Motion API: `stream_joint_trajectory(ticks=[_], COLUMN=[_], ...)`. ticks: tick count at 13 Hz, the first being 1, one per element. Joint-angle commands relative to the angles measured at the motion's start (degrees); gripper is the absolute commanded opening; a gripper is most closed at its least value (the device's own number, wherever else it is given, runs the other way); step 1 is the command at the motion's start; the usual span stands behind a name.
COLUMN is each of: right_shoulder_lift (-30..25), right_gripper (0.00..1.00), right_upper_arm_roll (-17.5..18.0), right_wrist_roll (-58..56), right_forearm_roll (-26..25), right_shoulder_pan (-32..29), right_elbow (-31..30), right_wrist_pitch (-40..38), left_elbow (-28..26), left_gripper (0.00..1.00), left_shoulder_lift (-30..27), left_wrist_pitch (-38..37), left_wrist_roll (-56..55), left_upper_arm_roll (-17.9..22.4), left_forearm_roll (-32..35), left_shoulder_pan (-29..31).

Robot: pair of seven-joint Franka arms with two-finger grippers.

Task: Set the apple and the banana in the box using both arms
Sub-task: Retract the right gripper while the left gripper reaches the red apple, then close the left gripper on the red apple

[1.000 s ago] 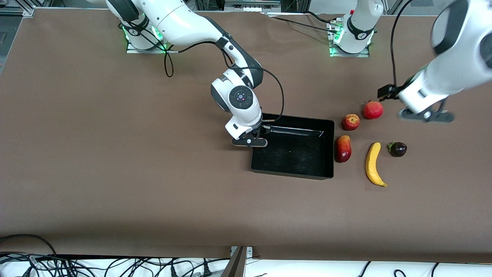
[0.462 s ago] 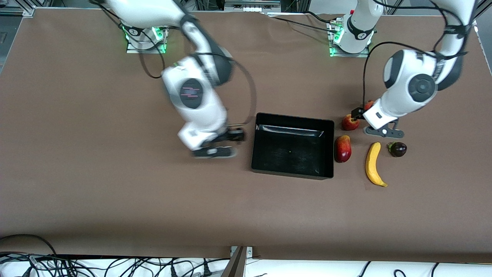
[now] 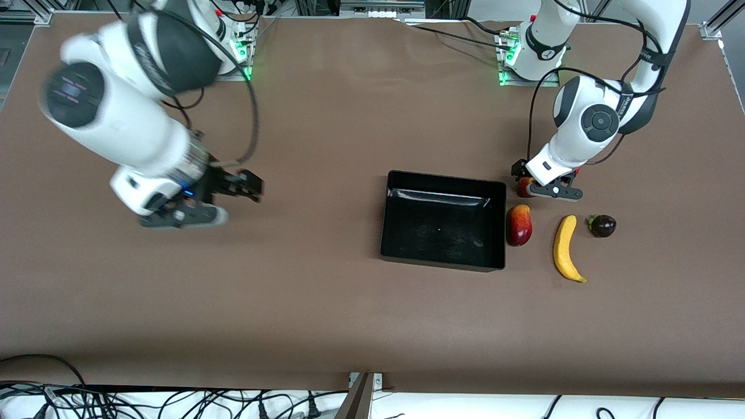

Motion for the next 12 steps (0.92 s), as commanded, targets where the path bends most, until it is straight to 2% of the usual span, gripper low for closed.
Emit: stream_joint_trajectory(ticks=[1, 4, 6, 7, 8, 9, 10, 11, 12], right_shoulder_lift=[-10.3, -15.4, -16.4, -16.5, -16.4, -16.5, -16.6, -16.9, -17.0], right_gripper=[1.00, 1.00, 1.00, 1.00, 1.00, 1.00, 1.00, 1.00, 1.00], right_upper_arm_roll=[-3.5, -4.7, -3.6, -2.2, -0.4, 2.8, 5.6, 8.3, 10.8], right_wrist_roll=[-3.7, -4.4, -6.6, -8.7, -11.3, -12.6, -13.6, -14.5, -14.7], right_forearm_roll=[0.7, -0.4, -1.0, -1.5, -2.0, -3.0, -4.2, -4.8, -5.0], right_shoulder_pan=[0.8, 0.8, -2.7, -5.1, -8.2, -11.8, -15.5, -18.8, -22.0], right_elbow=[-13.0, -18.9, -20.0, -20.0, -19.8, -19.7, -19.7, -19.7, -19.7], right_wrist_pitch=[1.1, 1.3, 1.2, 1.0, 0.9, 0.7, 0.6, 0.6, 0.5], left_elbow=[0.1, 0.1, 0.1, 0.2, 0.2, 0.2, 0.4, 0.9, 2.2], left_gripper=[1.00, 1.00, 1.00, 0.90, 0.55, 0.37, 0.33, 0.23, 0.18], left_shoulder_lift=[3.5, 5.5, 5.9, 5.9, 5.9, 5.8, 5.6, 5.0, 4.6], left_wrist_pitch=[4.0, 6.6, 7.0, 6.9, 6.5, 6.1, 5.4, 4.1, 1.6], left_wrist_roll=[-0.2, -0.3, -0.3, -0.1, -0.2, -0.1, 0.1, 0.2, 0.3], left_upper_arm_roll=[0.1, 0.1, 0.1, 0.1, 0.1, 0.1, 0.2, 0.3, 0.0], left_forearm_roll=[-0.1, 3.6, 3.7, 3.7, 3.7, 3.7, 3.7, 3.7, 3.7], left_shoulder_pan=[-0.1, 0.2, 0.2, 0.2, 0.2, 0.2, 0.2, 0.2, 0.2])
